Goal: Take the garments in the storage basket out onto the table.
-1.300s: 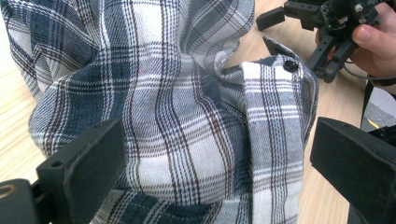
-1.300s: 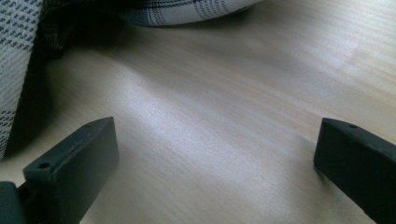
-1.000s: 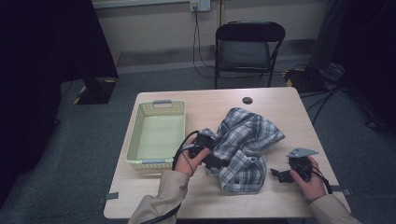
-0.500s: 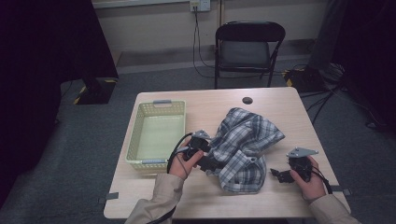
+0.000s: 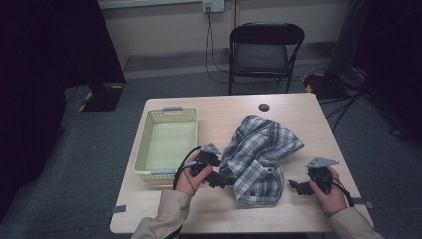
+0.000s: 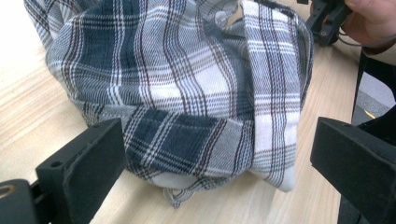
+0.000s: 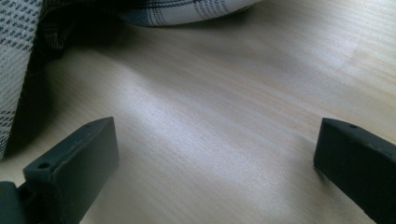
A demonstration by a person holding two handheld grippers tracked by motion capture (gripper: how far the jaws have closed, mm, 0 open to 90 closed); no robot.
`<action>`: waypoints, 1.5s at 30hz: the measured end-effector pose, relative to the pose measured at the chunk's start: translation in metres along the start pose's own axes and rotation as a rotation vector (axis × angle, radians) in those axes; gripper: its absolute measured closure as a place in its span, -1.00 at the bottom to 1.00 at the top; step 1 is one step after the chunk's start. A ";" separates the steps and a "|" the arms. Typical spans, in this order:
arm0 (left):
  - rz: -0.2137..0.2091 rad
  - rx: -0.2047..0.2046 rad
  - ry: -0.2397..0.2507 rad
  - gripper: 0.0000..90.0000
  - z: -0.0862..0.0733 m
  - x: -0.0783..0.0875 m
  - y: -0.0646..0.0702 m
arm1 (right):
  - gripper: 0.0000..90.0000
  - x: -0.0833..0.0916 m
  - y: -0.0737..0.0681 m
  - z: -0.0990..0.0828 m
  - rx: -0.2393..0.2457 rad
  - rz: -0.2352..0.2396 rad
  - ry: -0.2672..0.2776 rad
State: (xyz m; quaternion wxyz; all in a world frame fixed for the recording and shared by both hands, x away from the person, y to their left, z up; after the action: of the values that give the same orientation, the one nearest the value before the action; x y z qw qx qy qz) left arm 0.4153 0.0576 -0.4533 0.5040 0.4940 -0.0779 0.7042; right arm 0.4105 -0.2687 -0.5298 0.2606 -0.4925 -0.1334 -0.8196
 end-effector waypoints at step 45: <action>0.016 0.003 0.009 -0.94 -0.048 0.015 -0.003 | -1.00 0.000 0.000 0.000 0.000 0.000 0.000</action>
State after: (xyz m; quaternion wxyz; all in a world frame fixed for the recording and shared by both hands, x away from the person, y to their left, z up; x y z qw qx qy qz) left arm 0.3879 0.0976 -0.4673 0.4980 0.4909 -0.0783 0.7106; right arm 0.4105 -0.2687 -0.5298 0.2606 -0.4924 -0.1335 -0.8196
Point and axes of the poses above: each handheld gripper's, and its own axes: x roughly backward along the jaws, z roughly out of its top, y roughly to its right, the point moved 6 cm from there along -x, roughly forward along the jaws, and after that the axes turned 11 degrees about -y, right-handed, at the moved point
